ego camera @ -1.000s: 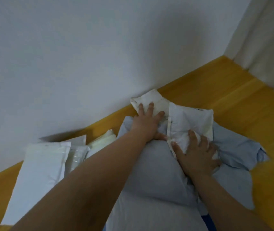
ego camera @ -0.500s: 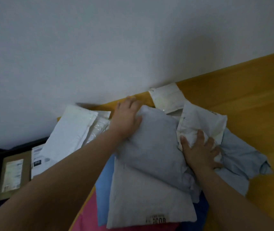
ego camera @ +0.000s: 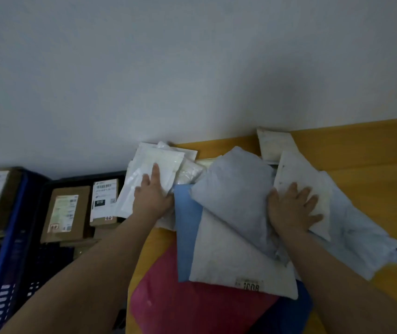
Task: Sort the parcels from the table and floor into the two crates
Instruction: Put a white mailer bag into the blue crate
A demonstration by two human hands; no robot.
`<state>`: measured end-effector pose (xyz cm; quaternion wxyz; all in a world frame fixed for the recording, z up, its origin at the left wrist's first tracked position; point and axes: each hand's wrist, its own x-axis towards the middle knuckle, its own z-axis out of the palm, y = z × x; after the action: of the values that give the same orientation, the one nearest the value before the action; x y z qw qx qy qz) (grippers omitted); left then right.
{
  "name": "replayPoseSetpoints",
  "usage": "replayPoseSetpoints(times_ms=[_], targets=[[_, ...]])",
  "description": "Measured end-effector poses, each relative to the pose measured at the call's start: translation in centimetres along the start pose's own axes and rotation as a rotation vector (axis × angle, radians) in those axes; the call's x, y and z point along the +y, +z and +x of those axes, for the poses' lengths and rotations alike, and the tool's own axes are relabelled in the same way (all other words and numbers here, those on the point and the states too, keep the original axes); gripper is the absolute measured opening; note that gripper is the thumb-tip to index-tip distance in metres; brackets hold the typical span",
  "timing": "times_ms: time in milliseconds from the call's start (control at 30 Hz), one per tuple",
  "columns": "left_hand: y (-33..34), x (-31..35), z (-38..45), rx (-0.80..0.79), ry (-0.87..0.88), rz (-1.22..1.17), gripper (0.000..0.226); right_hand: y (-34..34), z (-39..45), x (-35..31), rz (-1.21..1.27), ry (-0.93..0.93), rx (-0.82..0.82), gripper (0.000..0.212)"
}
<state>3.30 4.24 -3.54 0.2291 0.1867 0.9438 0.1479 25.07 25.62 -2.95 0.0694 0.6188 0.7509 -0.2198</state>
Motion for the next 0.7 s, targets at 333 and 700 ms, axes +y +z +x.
replayPoseSetpoints(times_ms=[333, 700], targets=[[-0.7, 1.7, -5.5, 0.014, 0.151, -0.250, 0.069, -3.0, -5.0, -2.0, -0.063, -0.420, 0.016, 0.061], [-8.4, 1.6, -14.6, 0.444, 0.164, -0.714, 0.018, -5.1, -11.2, -3.3, 0.128, -0.756, -0.016, 0.054]])
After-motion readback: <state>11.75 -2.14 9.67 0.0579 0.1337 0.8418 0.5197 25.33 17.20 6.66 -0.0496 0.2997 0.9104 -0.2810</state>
